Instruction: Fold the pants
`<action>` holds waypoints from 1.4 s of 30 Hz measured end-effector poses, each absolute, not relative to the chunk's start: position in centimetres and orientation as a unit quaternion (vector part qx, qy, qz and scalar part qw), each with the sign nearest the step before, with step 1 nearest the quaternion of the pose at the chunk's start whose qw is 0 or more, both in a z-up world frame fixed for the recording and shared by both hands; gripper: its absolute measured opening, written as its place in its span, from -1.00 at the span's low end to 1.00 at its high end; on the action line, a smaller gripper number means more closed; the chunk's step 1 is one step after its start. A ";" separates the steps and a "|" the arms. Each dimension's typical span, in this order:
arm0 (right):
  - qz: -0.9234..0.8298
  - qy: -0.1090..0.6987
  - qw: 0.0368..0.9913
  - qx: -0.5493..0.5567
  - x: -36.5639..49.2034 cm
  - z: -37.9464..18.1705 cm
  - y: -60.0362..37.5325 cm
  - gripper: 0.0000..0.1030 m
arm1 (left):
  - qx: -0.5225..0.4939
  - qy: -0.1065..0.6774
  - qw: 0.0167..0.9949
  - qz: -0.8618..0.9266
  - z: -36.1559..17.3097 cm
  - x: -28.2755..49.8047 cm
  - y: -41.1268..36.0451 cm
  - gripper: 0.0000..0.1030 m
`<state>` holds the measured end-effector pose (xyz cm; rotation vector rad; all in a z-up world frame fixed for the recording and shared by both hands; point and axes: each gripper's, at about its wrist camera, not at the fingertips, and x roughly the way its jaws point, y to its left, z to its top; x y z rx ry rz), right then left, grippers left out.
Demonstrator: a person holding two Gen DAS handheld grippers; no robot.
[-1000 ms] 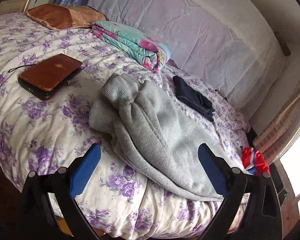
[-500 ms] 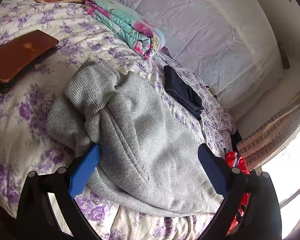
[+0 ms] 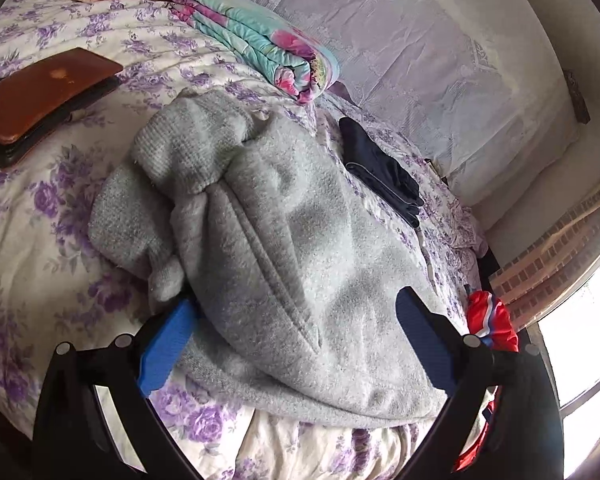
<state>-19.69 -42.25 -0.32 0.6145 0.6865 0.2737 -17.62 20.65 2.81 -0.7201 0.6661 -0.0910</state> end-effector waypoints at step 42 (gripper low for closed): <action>0.063 0.358 0.876 0.318 17.0 0.2 -40.4 -0.47 | -0.352 0.304 0.884 0.038 2.4 8.3 23.6 0.06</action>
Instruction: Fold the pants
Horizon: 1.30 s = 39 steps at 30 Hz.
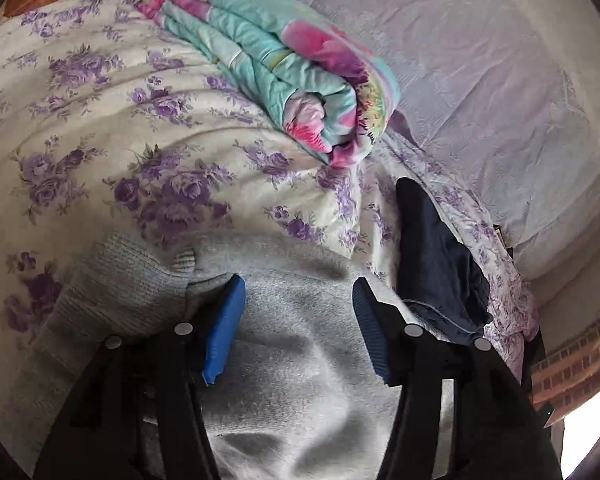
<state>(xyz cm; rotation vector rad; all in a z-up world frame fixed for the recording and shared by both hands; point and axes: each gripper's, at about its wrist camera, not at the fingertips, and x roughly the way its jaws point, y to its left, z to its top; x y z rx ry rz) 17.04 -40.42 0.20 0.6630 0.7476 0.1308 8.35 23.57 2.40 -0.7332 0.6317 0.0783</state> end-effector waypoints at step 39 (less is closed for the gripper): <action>0.048 0.404 0.912 -0.054 5.7 2.0 -28.4 0.93 | -0.226 0.382 0.889 0.114 2.0 -9.4 24.3 0.60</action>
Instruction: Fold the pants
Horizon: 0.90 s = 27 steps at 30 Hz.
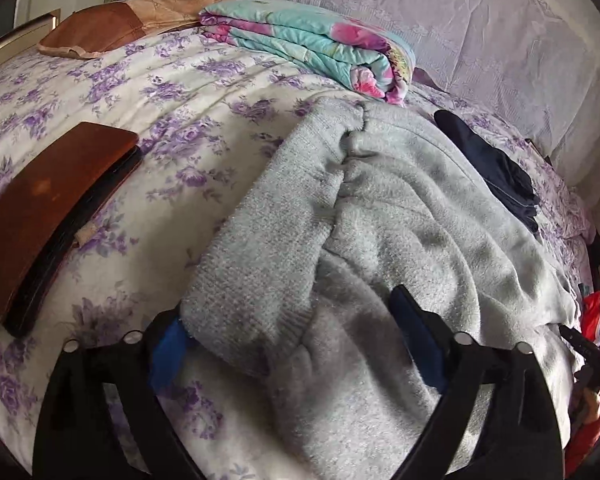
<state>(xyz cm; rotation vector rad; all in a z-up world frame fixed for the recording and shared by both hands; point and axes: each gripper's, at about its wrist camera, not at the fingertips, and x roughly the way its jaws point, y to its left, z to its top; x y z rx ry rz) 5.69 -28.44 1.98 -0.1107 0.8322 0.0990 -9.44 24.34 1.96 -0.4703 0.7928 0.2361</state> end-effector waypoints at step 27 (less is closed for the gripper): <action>0.184 0.450 0.864 -0.134 9.6 2.2 -8.5 0.93 | -0.119 0.461 0.871 0.120 1.7 4.3 20.1 0.85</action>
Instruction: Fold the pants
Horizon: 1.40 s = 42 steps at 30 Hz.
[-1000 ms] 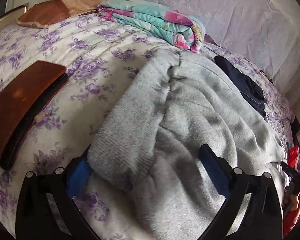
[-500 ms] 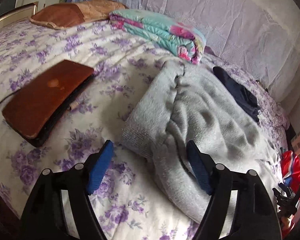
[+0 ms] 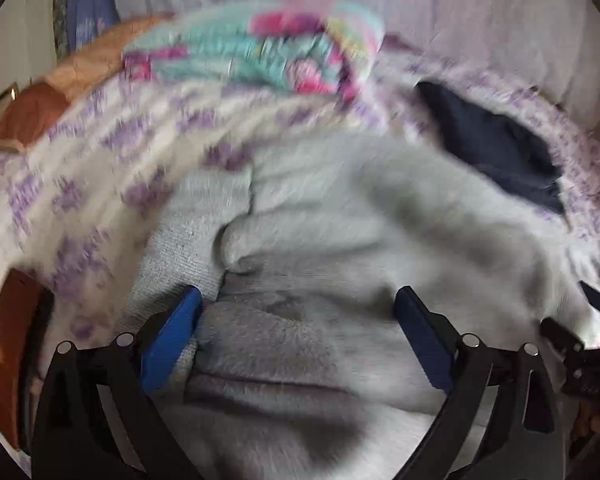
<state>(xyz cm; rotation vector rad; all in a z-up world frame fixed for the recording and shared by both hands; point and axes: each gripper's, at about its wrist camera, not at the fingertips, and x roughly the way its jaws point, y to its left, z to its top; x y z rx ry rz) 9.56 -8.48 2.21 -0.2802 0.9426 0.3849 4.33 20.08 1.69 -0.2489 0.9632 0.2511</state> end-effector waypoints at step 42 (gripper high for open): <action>0.402 0.287 0.846 -0.201 11.7 5.3 -10.3 -0.87 | -0.335 0.281 0.899 -0.030 4.3 3.0 29.6 0.10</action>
